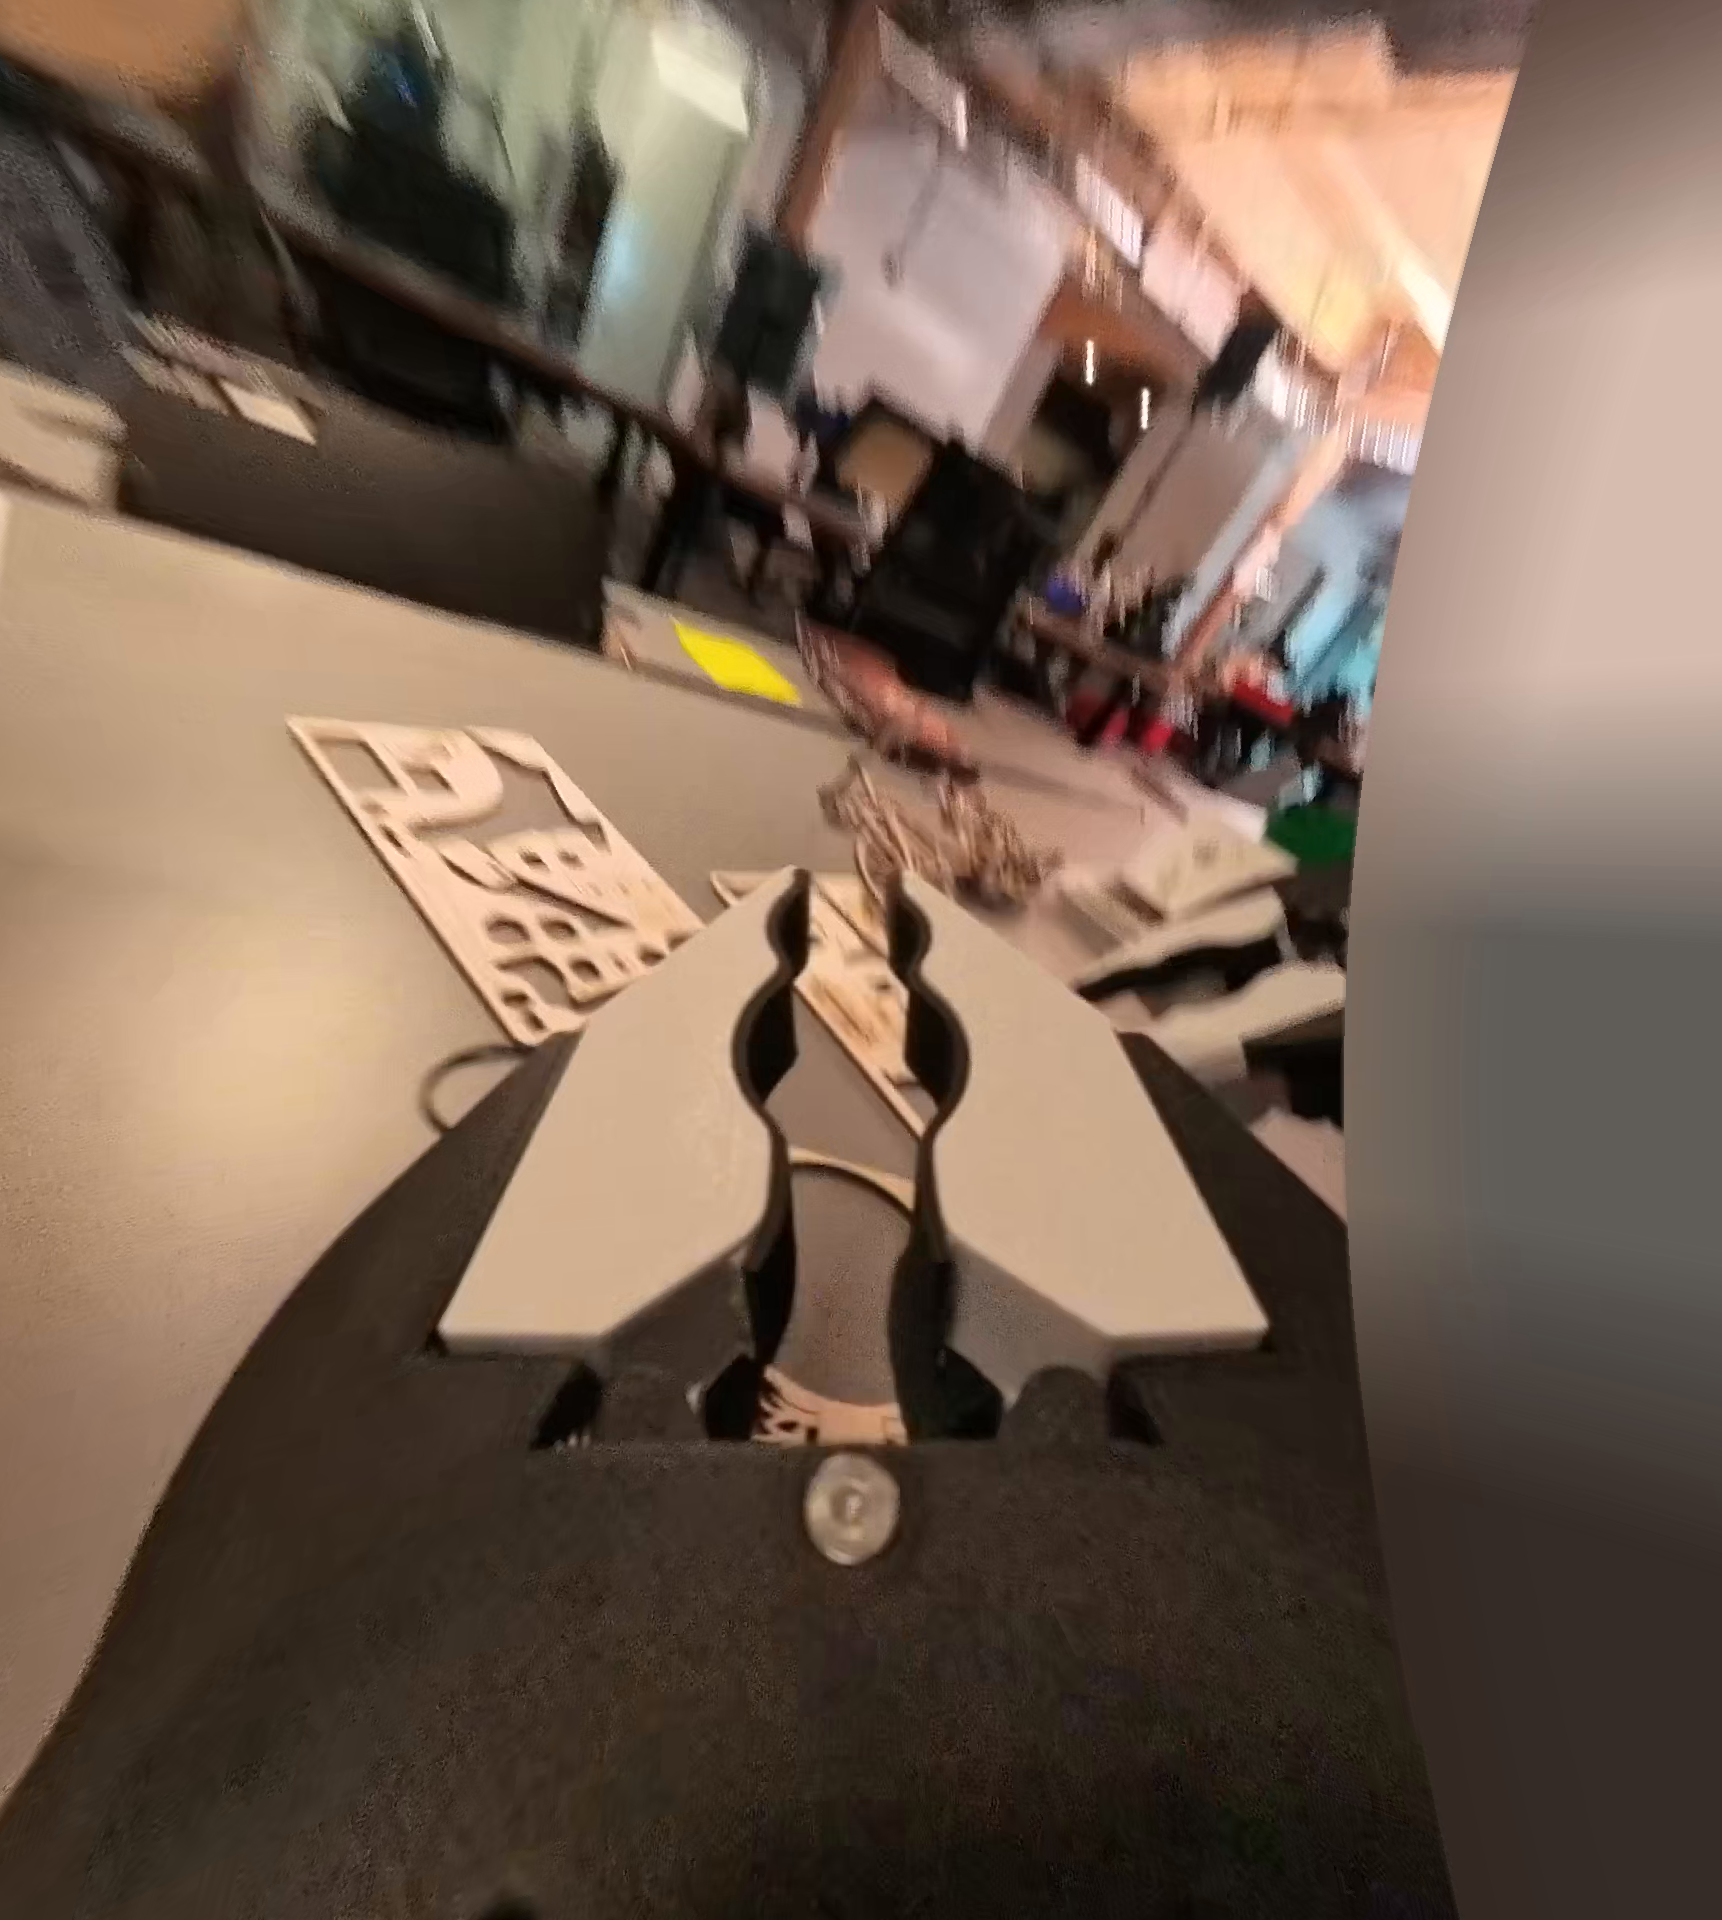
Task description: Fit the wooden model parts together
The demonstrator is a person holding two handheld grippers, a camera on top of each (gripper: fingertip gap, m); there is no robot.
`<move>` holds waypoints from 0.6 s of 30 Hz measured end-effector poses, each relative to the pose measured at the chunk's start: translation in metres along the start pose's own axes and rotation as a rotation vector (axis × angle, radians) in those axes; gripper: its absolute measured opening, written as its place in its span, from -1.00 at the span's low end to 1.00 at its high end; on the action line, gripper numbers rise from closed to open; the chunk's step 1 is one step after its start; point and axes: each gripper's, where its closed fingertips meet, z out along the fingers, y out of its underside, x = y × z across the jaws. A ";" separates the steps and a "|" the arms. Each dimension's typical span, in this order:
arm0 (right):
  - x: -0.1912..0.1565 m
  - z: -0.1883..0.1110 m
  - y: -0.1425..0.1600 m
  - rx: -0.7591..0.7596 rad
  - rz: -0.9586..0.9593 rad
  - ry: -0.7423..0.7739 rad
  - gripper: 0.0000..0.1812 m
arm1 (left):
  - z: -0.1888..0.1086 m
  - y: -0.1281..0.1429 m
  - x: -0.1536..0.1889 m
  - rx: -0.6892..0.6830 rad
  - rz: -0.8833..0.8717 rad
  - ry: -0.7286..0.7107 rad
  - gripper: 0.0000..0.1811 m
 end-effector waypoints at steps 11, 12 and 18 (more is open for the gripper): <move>0.010 0.027 -0.014 -0.112 0.073 -0.067 -0.46 | 0.061 0.070 0.020 -0.601 0.016 0.013 -0.80; 0.007 0.029 -0.017 -0.113 0.047 -0.076 -0.45 | 0.059 0.079 0.017 -0.656 -0.003 -0.003 -0.78; -0.023 0.039 -0.028 -0.128 -0.005 -0.134 -0.21 | 0.033 0.106 0.015 -0.855 -0.114 -0.077 -0.70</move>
